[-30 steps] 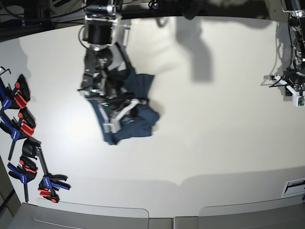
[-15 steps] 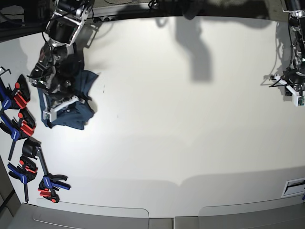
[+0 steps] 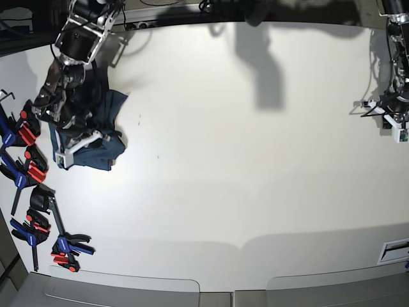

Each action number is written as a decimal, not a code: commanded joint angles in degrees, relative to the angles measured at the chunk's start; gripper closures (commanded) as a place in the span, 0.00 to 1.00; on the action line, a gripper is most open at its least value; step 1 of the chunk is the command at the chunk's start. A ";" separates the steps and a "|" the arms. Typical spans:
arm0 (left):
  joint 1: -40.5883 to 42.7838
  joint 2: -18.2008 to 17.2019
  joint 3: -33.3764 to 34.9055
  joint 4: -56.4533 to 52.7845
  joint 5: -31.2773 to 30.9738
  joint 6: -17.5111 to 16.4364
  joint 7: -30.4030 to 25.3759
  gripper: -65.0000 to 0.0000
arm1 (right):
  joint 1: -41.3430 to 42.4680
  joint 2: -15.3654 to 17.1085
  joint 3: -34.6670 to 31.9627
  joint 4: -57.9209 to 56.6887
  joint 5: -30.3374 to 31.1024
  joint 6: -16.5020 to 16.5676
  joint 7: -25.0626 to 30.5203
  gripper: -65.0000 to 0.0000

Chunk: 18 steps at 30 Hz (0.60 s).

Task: Fold the T-shirt properly
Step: 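Drag the folded shirt with the right gripper toward the clamps and release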

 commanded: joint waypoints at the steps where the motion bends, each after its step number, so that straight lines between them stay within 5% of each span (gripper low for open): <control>1: -0.50 -1.18 -0.39 0.74 -0.48 0.26 -1.18 1.00 | 2.54 1.07 0.11 2.16 2.19 0.44 1.07 1.00; 11: -0.46 -3.23 -1.99 3.96 -8.33 -0.15 3.13 1.00 | 6.43 1.03 0.11 13.25 9.49 2.60 -8.09 1.00; 18: 2.86 -3.19 -10.75 13.27 -22.77 -9.16 17.20 1.00 | -2.12 0.85 0.11 20.46 13.60 3.32 -10.56 1.00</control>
